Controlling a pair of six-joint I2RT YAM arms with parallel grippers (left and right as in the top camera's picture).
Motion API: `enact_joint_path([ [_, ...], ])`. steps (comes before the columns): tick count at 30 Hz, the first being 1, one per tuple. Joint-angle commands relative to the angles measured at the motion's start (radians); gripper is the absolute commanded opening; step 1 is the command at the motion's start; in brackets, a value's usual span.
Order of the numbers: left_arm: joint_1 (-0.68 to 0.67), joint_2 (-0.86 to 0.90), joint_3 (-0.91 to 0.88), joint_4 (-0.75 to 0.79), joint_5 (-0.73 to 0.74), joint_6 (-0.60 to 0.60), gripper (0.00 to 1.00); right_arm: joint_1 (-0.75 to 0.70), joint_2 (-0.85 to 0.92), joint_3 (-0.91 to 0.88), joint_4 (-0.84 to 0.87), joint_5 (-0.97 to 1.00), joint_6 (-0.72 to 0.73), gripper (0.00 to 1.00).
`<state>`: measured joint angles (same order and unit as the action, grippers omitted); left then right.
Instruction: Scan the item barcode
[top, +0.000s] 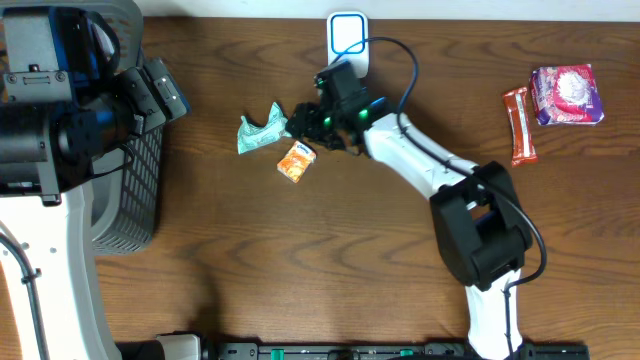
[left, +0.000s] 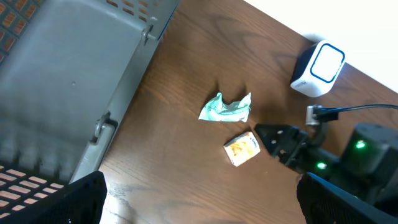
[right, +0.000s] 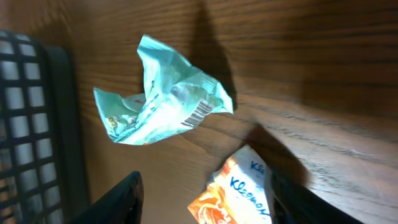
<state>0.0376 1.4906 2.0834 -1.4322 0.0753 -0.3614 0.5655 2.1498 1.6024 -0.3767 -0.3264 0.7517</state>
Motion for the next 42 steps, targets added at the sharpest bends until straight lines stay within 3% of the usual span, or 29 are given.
enact_joint_path([
  [1,0.003,0.004,-0.005,0.000,-0.009,0.013,0.98,0.069,0.002,0.005,-0.004,0.159,-0.064,0.59],
  [10,0.003,0.004,-0.005,0.000,-0.008,0.013,0.98,0.120,0.043,0.005,-0.129,0.253,-0.305,0.56],
  [17,0.003,0.004,-0.005,0.000,-0.008,0.013,0.98,0.121,0.005,0.006,-0.346,0.114,-0.296,0.48],
  [22,0.003,0.004,-0.005,0.000,-0.009,0.013,0.98,0.121,-0.102,0.008,-0.406,0.077,-0.270,0.54],
  [24,0.003,0.004,-0.005,0.000,-0.009,0.013,0.98,0.120,-0.167,0.008,-0.409,0.166,-0.271,0.61],
  [27,0.003,0.004,-0.005,0.000,-0.009,0.013,0.98,0.114,-0.217,0.008,-0.385,0.382,-0.325,0.63],
  [30,0.003,0.004,-0.005,0.000,-0.008,0.013,0.98,0.113,-0.221,0.005,-0.309,0.510,-0.554,0.62],
  [34,0.003,0.004,-0.005,0.000,-0.009,0.013,0.98,0.106,-0.161,0.003,-0.258,0.379,-0.709,0.58],
  [37,0.003,0.004,-0.005,0.000,-0.009,0.013,0.98,0.105,-0.095,0.003,-0.262,0.331,-0.739,0.46],
  [42,0.003,0.004,-0.005,0.000,-0.009,0.013,0.98,0.100,-0.008,0.003,-0.281,0.190,-0.782,0.52],
])
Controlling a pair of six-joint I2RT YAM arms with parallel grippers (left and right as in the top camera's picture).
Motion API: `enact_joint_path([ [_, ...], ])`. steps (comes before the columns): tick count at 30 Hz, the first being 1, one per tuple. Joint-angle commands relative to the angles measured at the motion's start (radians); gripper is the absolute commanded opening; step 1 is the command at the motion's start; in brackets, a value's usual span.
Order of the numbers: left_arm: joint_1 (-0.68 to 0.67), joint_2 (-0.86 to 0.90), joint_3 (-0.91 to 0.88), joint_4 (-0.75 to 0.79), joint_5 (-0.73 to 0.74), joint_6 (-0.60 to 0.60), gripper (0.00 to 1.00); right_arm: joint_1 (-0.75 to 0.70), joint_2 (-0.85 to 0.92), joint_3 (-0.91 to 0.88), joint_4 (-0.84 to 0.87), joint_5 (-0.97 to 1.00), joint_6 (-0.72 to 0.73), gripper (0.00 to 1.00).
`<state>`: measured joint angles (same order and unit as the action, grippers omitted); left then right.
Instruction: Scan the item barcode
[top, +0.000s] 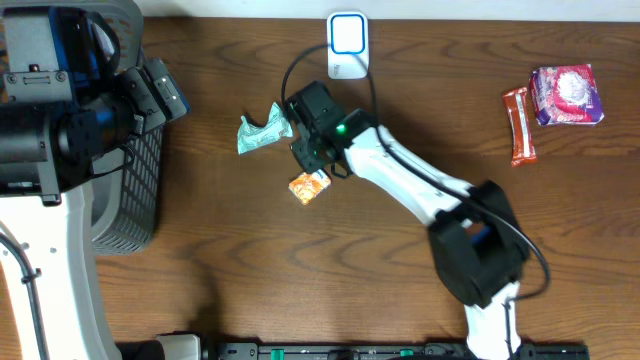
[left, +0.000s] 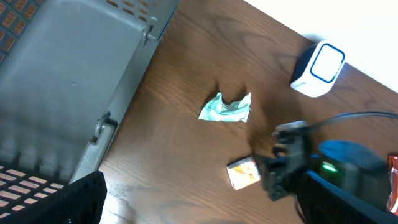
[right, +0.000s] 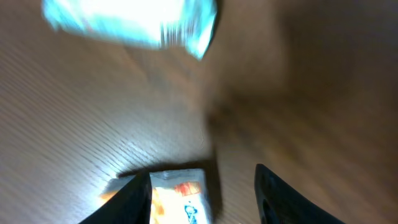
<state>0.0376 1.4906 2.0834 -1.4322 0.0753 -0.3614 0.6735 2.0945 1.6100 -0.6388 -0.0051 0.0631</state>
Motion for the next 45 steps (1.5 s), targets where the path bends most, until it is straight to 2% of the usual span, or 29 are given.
enact_joint_path([
  [1,0.003,0.004,-0.005,0.000,-0.008,0.013,0.98,-0.008,0.051,-0.004,-0.032,-0.165,-0.115,0.55],
  [5,0.003,0.004,-0.005,0.000,-0.009,0.013,0.98,-0.005,0.044,-0.002,-0.131,-0.191,-0.105,0.56],
  [8,0.003,0.004,-0.005,0.000,-0.008,0.013,0.98,-0.005,0.030,-0.001,-0.247,-0.190,-0.032,0.56],
  [13,0.003,0.004,-0.005,0.000,-0.008,0.013,0.98,-0.008,-0.032,0.003,-0.375,-0.183,0.069,0.64],
  [16,0.003,0.004,-0.005,0.000,-0.009,0.013,0.98,-0.008,-0.075,0.016,-0.406,-0.146,0.125,0.67],
  [21,0.003,0.004,-0.005,0.000,-0.008,0.013,0.98,-0.010,-0.151,0.016,-0.435,0.050,0.300,0.67],
  [24,0.003,0.004,-0.005,0.000,-0.008,0.013,0.98,-0.007,-0.177,0.016,-0.418,0.050,0.306,0.65],
  [31,0.003,0.004,-0.005,0.000,-0.009,0.013,0.98,0.031,-0.165,0.011,-0.358,-0.180,0.338,0.52],
  [34,0.003,0.004,-0.005,0.000,-0.009,0.013,0.98,0.063,-0.131,0.011,-0.335,-0.181,0.453,0.30],
  [36,0.003,0.004,-0.005,0.000,-0.009,0.013,0.98,0.081,-0.103,0.011,-0.319,-0.181,0.508,0.19],
  [43,0.003,0.004,-0.005,0.000,-0.009,0.013,0.98,0.142,0.033,0.010,-0.269,-0.180,0.595,0.02],
  [45,0.003,0.004,-0.005,0.000,-0.009,0.013,0.98,0.145,0.066,0.010,-0.277,-0.171,0.595,0.01],
])
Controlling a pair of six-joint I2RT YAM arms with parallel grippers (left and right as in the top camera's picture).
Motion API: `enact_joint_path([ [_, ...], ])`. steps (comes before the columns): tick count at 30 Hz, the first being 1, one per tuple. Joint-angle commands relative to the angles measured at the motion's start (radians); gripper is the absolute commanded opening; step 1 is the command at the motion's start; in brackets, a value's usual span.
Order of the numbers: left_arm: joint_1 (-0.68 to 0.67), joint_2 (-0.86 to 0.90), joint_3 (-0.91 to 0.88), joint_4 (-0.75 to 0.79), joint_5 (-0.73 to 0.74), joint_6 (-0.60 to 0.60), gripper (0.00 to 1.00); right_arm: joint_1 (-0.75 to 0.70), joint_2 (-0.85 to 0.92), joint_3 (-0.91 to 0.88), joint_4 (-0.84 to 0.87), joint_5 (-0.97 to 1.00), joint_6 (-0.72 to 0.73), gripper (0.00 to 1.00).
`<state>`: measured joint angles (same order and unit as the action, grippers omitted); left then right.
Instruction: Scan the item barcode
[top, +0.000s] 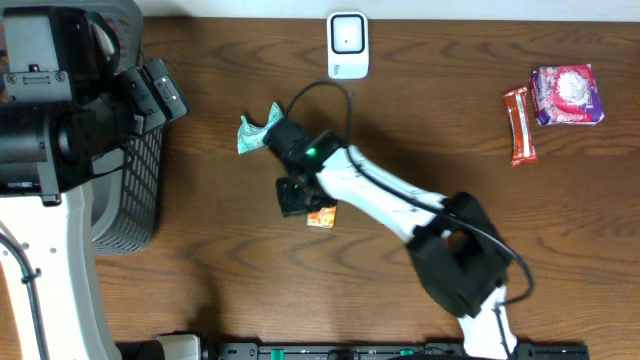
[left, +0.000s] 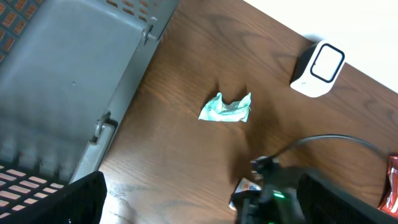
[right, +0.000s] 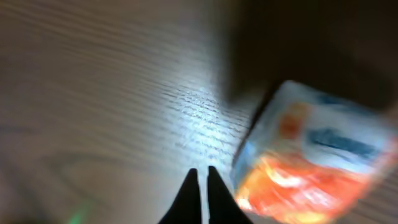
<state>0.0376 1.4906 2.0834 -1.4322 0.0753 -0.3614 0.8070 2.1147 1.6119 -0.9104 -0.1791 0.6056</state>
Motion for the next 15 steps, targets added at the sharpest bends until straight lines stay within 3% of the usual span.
enact_joint_path([
  [1,0.003,0.004,-0.005,0.000,-0.008,0.013,0.98,0.011,0.055,0.008,-0.021,0.024,0.053,0.01],
  [5,0.003,0.004,-0.005,0.000,-0.009,0.013,0.98,-0.006,0.062,0.009,-0.120,0.212,0.056,0.03],
  [11,0.003,0.004,-0.005,0.000,-0.009,0.013,0.98,-0.069,0.020,0.031,-0.249,0.605,0.015,0.22],
  [15,0.003,0.004,-0.005,0.000,-0.009,0.013,0.98,-0.103,0.000,0.076,-0.277,0.673,-0.119,0.38],
])
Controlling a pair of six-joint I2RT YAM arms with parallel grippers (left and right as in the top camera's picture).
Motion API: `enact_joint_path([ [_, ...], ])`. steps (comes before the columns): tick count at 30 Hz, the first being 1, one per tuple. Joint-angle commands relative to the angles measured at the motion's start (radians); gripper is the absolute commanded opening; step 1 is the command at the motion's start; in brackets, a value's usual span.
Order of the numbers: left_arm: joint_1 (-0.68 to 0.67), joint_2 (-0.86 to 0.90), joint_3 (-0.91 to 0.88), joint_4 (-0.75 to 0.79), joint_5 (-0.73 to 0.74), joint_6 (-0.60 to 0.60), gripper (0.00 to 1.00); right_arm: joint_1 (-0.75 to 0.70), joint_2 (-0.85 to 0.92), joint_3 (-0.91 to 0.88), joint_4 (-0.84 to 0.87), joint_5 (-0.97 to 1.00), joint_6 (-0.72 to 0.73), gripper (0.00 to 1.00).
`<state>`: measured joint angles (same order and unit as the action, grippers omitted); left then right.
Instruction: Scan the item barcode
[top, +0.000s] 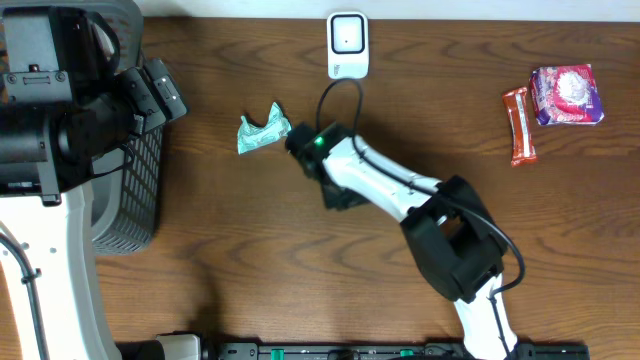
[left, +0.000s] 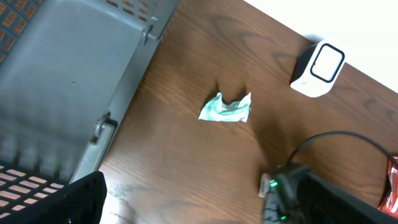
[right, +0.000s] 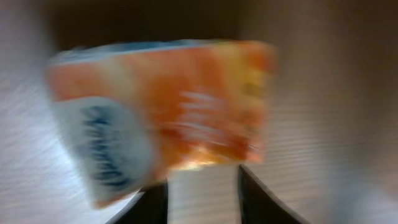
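An orange tissue pack (right: 168, 109) fills the right wrist view, blurred, lying on the wood just beyond my right gripper (right: 201, 177), whose fingers stand apart with nothing between them. In the overhead view that gripper (top: 337, 197) points down at mid-table and hides the pack. The white barcode scanner (top: 347, 45) stands at the far edge. My left gripper (left: 202, 183) hangs open high above the table, beside the basket.
A crumpled green wrapper (top: 262, 130) lies left of the right arm. A grey wire basket (top: 135, 190) stands at the left edge. At the far right lie a red snack bar (top: 518, 125) and a purple packet (top: 567, 95).
My right gripper, shut and just left of the orange pack, now stands open right over it. The pack no longer shows in the overhead view. The left arm has not moved.
My right gripper was open by the green wrapper, with the orange pack just beside it. Then the pack lay nearer the table's front. Then it lay nearer still, with the gripper shut beside it. Now the gripper is open over the pack.
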<state>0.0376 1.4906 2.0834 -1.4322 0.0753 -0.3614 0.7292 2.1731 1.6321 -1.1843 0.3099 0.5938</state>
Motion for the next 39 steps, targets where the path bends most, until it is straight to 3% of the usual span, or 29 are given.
enact_joint_path([
  [1,0.003,0.004,-0.005,0.000,-0.009,0.013,0.98,-0.031,-0.060,0.065,-0.006,0.199,-0.120,0.39],
  [6,0.003,0.004,-0.005,0.000,-0.008,0.013,0.98,-0.054,-0.064,0.090,-0.021,0.141,-0.103,0.44],
  [8,0.003,0.004,-0.005,0.000,-0.008,0.013,0.98,-0.063,-0.064,0.090,-0.019,0.002,-0.069,0.49],
  [14,0.003,0.004,-0.005,0.000,-0.009,0.013,0.98,-0.148,-0.064,0.088,0.041,-0.366,-0.068,0.51],
  [17,0.003,0.004,-0.005,0.000,-0.008,0.013,0.98,-0.235,-0.064,0.086,0.070,-0.567,-0.078,0.48],
  [25,0.003,0.004,-0.005,0.000,-0.009,0.013,0.98,-0.409,-0.064,0.079,0.055,-0.882,-0.166,0.49],
  [30,0.003,0.004,-0.005,0.000,-0.009,0.013,0.98,-0.434,-0.064,0.005,0.058,-0.877,-0.074,0.52],
  [39,0.003,0.004,-0.005,0.000,-0.009,0.013,0.98,-0.420,-0.085,-0.191,0.255,-0.878,0.193,0.51],
])
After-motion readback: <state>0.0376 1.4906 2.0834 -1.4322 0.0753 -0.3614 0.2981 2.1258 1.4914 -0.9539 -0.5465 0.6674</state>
